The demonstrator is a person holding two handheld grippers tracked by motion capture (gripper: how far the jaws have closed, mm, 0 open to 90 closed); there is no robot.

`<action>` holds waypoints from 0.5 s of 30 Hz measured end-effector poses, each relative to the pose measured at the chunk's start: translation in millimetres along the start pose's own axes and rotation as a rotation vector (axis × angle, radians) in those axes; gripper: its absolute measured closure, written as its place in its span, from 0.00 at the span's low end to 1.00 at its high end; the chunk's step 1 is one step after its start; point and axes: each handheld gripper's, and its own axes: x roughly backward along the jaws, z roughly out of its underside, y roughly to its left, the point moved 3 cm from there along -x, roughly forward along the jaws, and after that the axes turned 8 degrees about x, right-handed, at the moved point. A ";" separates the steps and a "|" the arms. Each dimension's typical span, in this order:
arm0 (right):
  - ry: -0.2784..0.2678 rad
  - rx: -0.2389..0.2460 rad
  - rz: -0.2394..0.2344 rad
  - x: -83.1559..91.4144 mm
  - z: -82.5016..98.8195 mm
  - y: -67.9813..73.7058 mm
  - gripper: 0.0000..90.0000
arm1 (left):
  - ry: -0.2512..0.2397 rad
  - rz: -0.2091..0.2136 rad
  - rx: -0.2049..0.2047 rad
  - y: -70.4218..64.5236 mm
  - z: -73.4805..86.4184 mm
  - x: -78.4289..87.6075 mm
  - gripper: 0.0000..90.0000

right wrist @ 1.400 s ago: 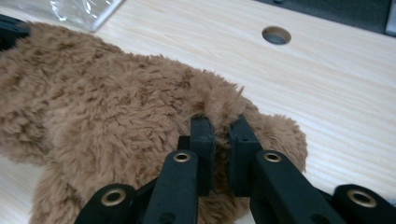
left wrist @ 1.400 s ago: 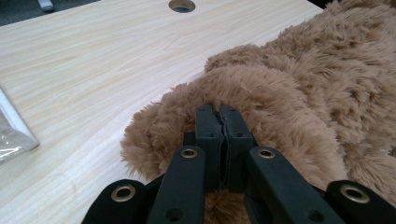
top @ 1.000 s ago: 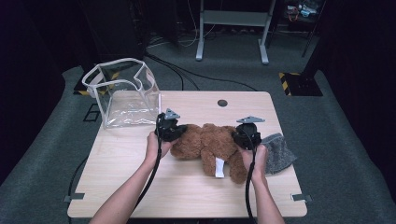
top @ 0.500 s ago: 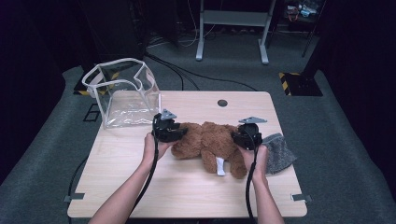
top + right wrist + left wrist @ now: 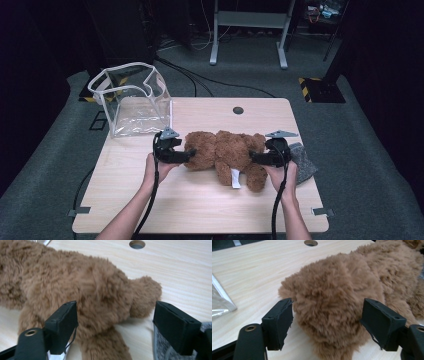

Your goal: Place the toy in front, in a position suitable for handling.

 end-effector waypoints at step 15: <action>0.097 -0.102 0.103 4.8 54.7 -49.1 0.16 | 0.037 -0.007 -0.015 2.9 28.4 3.6 0.21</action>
